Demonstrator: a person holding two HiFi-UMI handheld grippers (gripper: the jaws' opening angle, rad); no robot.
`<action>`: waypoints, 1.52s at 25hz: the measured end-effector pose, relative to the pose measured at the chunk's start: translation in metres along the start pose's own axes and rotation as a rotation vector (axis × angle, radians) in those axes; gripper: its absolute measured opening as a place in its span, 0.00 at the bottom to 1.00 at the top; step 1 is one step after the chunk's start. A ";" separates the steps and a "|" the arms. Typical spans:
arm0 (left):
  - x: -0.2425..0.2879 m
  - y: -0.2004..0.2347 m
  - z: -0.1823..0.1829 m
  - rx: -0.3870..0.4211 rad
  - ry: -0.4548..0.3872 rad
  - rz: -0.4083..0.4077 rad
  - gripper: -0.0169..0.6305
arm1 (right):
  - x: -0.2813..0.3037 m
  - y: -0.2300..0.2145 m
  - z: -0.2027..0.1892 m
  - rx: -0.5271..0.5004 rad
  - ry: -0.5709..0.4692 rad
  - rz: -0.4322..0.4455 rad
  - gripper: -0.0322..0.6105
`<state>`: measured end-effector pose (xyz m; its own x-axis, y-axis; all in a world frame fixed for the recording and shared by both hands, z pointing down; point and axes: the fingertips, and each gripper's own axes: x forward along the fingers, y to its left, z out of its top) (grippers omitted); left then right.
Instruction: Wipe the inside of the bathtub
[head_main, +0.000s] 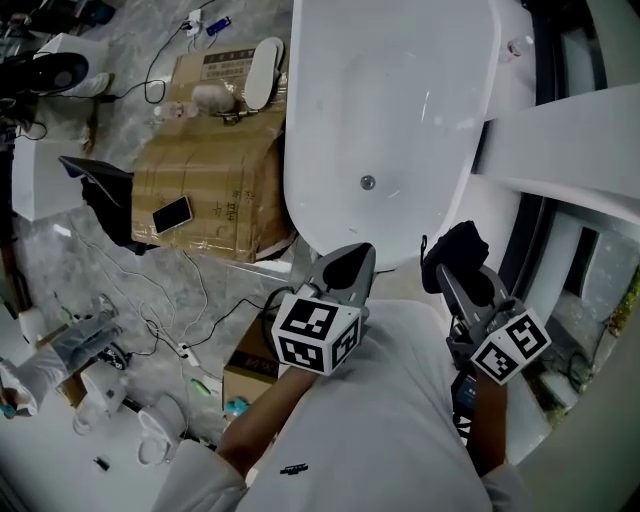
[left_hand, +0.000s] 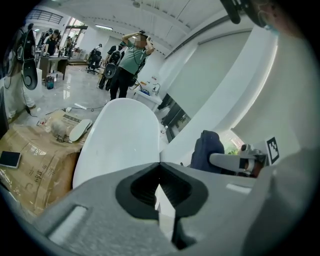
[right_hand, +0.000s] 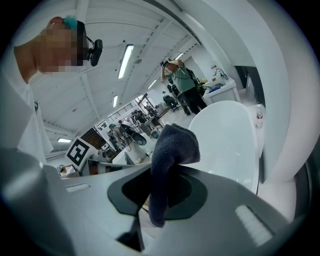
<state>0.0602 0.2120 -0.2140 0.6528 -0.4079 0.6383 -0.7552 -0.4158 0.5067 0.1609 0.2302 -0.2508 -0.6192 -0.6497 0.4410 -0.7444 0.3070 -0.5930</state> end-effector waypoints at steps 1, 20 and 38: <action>-0.001 0.003 0.003 0.008 -0.001 0.006 0.02 | 0.006 0.001 -0.002 0.007 0.001 0.004 0.12; 0.069 0.112 -0.021 -0.129 0.091 0.128 0.02 | 0.140 -0.050 -0.038 -0.105 0.262 0.123 0.12; 0.185 0.216 -0.141 -0.312 0.171 0.194 0.02 | 0.279 -0.165 -0.165 -0.155 0.417 0.159 0.13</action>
<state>0.0093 0.1612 0.0954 0.4969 -0.3028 0.8133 -0.8623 -0.0665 0.5021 0.0699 0.1132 0.0808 -0.7523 -0.2610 0.6049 -0.6412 0.5010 -0.5813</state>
